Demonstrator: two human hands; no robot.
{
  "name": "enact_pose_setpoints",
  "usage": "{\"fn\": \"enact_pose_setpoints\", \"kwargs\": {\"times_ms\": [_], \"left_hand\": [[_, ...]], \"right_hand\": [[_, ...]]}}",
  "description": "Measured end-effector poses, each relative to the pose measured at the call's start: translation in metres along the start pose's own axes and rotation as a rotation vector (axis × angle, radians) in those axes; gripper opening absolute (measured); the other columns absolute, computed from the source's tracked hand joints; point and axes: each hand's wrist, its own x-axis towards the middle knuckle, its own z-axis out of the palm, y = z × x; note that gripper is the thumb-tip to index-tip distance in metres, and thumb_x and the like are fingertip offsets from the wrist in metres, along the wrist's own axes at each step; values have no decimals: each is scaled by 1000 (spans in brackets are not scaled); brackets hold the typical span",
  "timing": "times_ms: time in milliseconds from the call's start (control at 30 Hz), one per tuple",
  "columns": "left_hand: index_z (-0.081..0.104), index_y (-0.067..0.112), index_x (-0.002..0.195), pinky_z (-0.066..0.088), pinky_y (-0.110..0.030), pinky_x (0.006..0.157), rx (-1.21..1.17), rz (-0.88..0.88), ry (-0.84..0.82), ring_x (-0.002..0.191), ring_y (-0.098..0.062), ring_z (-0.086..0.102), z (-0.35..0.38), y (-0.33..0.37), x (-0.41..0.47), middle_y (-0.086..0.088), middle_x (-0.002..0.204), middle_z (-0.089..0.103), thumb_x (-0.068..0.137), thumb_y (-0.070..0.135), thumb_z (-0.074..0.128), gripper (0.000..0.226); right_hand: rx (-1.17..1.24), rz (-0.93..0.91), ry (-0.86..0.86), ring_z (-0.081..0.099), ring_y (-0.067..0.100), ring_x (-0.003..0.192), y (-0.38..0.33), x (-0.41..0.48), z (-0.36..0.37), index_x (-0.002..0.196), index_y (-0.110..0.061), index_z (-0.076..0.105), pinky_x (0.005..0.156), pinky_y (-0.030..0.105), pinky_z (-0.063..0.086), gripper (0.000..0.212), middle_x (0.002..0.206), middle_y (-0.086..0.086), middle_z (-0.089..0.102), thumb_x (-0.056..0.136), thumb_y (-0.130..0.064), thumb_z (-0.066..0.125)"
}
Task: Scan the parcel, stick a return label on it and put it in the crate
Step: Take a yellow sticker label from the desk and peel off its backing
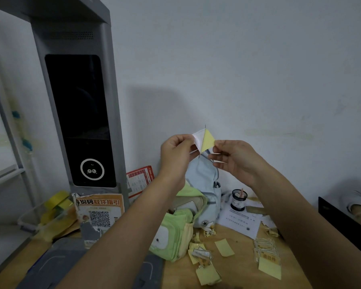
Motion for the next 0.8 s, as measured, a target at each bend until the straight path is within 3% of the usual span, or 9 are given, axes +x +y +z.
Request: {"fn": "enact_pose_setpoints", "kwargs": {"times_ms": [100,333,533,800], "left_hand": [[58,10,69,54,-18,53,-35,10,-8,65,-17,62,-4,5,1,-5,75,63,88,-2,51,23],[55,16,71,51,-17,49,5,-4,37,68,-15,61,-8,8,5,-3,83,66,92,6,50,24],[56,16,73,47,-25,63,67,-26,-10,69,-15,59,-13,6,5,-1,83,67,93,7,49,23],[58,16,79,50,-25,62,40,-137,-76,74,-17,61,-22,-3,13,-4,89,68,93,10,51,17]], "right_hand": [[45,30,-5,64,15,66,0,1,-11,83,-10,60,67,29,50,15,73,2,59,95,-11,51],[29,6,13,62,17,74,-2,2,-34,78,-10,58,71,28,49,22,74,3,58,97,-12,47],[28,34,3,62,18,77,0,1,-55,83,-9,60,67,28,50,20,76,3,60,97,-11,46],[110,222,51,63,17,73,30,-3,-96,81,-11,59,71,30,49,19,64,-1,64,96,-14,48]]}}
